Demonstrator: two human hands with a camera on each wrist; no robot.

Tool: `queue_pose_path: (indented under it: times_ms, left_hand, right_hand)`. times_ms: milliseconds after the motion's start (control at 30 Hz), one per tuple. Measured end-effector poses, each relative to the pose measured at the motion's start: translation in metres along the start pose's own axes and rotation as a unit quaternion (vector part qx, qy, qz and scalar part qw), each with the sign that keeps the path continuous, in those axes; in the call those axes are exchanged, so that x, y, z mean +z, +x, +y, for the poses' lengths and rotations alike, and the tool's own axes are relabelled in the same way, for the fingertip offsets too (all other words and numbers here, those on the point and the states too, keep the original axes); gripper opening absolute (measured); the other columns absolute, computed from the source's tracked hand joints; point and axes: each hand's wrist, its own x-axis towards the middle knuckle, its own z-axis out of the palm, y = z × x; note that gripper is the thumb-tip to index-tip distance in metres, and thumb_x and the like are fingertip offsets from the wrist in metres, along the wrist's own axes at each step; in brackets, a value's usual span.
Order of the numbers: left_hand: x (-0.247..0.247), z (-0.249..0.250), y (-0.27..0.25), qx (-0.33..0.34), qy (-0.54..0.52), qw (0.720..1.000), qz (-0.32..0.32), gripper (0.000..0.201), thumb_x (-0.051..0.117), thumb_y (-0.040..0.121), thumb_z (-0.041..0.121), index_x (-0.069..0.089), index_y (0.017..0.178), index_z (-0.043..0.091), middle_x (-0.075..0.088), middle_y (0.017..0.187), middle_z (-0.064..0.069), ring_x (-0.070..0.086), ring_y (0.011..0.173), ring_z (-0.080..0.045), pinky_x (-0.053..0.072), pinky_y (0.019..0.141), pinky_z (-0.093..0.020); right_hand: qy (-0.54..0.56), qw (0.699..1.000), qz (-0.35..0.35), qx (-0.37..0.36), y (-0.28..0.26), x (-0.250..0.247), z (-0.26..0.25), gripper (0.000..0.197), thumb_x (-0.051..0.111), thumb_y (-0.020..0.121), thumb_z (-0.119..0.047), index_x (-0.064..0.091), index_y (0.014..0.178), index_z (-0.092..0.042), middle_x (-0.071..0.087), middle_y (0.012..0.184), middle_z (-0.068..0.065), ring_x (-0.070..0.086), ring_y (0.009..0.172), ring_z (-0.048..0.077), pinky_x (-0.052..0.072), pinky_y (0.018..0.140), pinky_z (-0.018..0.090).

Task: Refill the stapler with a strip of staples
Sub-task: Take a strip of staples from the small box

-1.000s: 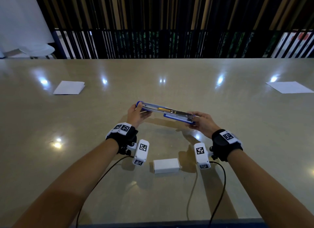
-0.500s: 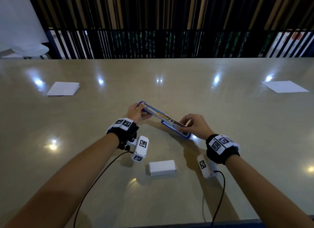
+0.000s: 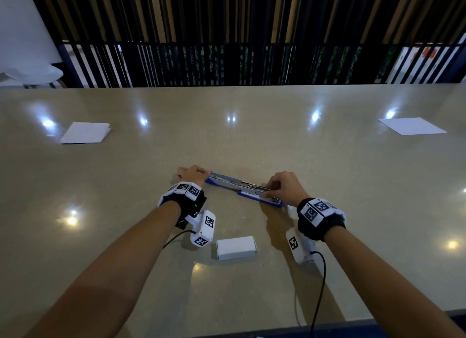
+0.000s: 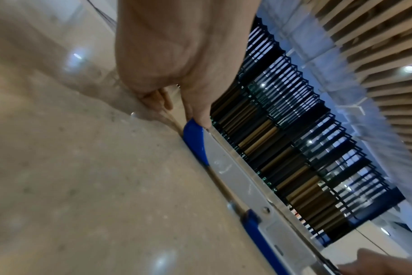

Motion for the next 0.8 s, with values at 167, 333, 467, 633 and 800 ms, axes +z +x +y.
queue_pose_path:
  times_ms: [167, 333, 467, 633, 800]
  left_hand:
    - [0.002, 0.004, -0.011, 0.073, 0.012, 0.994, 0.075, 0.032, 0.064, 0.088, 0.019, 0.059, 0.118, 0.011, 0.039, 0.137, -0.016, 0.037, 0.125, -0.035, 0.036, 0.101, -0.039]
    - [0.005, 0.013, -0.044, 0.272, 0.008, 0.962, 0.001, 0.022, 0.063, 0.088, 0.016, 0.064, 0.108, 0.008, 0.058, 0.120, -0.012, 0.052, 0.110, -0.025, 0.043, 0.100, -0.038]
    - [0.003, 0.016, -0.103, 0.292, 0.157, 0.910, -0.248, 0.039, 0.061, 0.085, 0.047, 0.058, 0.110, 0.017, 0.057, 0.110, 0.002, 0.055, 0.097, -0.015, 0.049, 0.088, -0.033]
    - [0.013, 0.004, -0.138, 0.252, 0.301, 0.846, -0.361, 0.071, 0.072, 0.073, 0.054, 0.043, 0.130, 0.023, 0.046, 0.131, 0.002, 0.048, 0.116, -0.017, 0.047, 0.099, -0.034]
    - [0.017, -0.001, -0.132, 0.308, 0.297, 0.854, -0.297, 0.050, 0.072, 0.079, 0.039, 0.052, 0.117, 0.015, 0.050, 0.122, -0.005, 0.049, 0.109, -0.020, 0.044, 0.088, -0.031]
  right_hand:
    - [-0.002, 1.000, -0.006, 0.005, 0.002, 0.000, 0.000, 0.030, 0.079, 0.072, -0.019, 0.074, 0.094, 0.002, 0.073, 0.091, 0.020, 0.048, 0.055, 0.000, 0.041, 0.050, -0.004]
    - [-0.007, 1.000, -0.009, 0.002, 0.004, 0.002, 0.003, 0.033, 0.078, 0.073, -0.017, 0.073, 0.099, 0.002, 0.073, 0.095, 0.019, 0.047, 0.056, -0.004, 0.038, 0.048, -0.007]
    - [-0.032, 0.999, -0.011, 0.007, 0.008, 0.005, 0.007, 0.032, 0.080, 0.071, -0.020, 0.074, 0.097, -0.004, 0.073, 0.096, 0.014, 0.055, 0.066, 0.010, 0.044, 0.057, 0.005]
    - [-0.056, 0.998, -0.016, 0.019, 0.008, 0.006, -0.003, 0.040, 0.083, 0.063, -0.026, 0.069, 0.100, -0.018, 0.061, 0.088, -0.004, 0.056, 0.083, 0.017, 0.051, 0.087, 0.044]
    - [-0.043, 0.998, -0.005, -0.038, 0.013, 0.010, -0.014, 0.035, 0.080, 0.065, -0.031, 0.068, 0.097, -0.022, 0.057, 0.093, -0.004, 0.057, 0.092, 0.018, 0.048, 0.089, 0.050]
